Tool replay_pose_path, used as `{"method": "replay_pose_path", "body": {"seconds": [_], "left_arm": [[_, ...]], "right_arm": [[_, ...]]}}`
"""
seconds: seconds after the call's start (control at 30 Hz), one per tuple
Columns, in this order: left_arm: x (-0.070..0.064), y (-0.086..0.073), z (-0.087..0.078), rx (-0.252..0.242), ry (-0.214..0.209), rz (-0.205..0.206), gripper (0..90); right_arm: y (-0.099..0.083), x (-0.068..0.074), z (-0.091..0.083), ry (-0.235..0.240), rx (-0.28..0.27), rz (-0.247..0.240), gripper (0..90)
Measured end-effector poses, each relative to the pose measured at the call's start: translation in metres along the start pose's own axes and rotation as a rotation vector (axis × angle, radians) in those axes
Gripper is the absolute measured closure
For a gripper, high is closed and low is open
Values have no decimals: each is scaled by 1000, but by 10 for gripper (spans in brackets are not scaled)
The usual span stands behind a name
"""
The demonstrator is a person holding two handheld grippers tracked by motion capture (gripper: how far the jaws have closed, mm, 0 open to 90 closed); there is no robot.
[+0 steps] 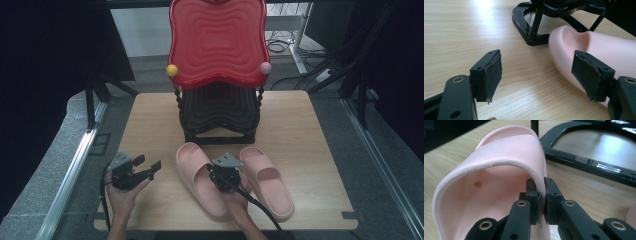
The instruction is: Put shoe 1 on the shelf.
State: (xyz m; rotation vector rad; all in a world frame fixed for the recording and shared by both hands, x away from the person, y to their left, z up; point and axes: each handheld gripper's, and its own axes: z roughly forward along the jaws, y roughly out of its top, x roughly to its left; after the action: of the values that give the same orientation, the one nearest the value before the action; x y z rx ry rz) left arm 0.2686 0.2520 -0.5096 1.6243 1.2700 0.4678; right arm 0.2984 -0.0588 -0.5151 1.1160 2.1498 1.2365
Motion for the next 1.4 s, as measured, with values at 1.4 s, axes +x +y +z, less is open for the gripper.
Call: {"method": "replay_pose_path", "body": {"seconds": [1.4], "left_arm": [[-2,-4,6,27,-12,-7,236]], "right_arm": [[80,-13,-109,-35,-482,9,839]]}}
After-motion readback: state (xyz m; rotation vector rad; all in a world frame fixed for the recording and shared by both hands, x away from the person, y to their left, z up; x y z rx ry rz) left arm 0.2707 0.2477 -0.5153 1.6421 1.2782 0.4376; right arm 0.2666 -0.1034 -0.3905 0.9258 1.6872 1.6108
